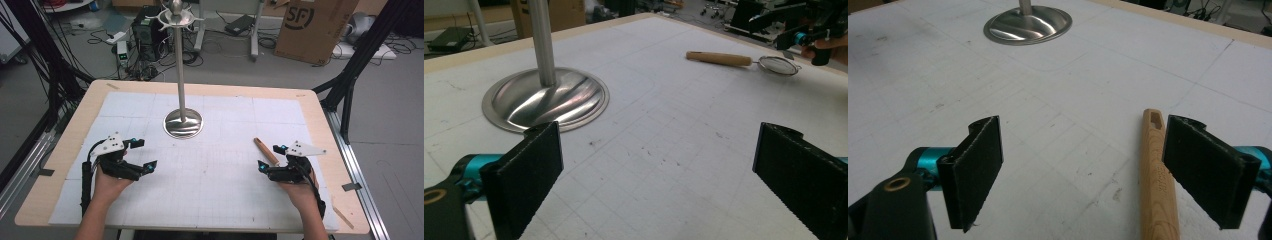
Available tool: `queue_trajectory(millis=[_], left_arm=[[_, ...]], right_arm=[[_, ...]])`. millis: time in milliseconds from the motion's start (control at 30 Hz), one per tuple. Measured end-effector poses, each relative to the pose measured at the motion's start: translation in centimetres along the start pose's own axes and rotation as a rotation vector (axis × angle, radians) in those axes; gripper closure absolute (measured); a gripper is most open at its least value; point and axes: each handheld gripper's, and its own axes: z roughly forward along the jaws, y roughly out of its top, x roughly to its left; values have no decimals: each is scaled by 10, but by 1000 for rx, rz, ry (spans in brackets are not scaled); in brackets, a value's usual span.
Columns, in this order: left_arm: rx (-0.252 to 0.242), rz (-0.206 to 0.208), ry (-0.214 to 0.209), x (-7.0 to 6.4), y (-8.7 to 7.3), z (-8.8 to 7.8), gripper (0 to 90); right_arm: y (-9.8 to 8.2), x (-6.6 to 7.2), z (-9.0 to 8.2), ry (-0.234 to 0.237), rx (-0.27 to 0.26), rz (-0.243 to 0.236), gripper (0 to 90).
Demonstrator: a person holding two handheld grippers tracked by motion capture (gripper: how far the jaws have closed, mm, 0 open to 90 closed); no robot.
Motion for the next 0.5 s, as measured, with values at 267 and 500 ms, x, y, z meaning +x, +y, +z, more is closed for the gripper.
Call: queue_trajectory(millis=[267, 500], left_arm=[[12, -1, -5, -1, 0, 4, 64], [6, 3, -8, -2, 1, 5, 65]], right_arm=[[-2, -1, -2, -19, 18, -1, 159], [-3, -2, -3, -38, 26, 2, 159]])
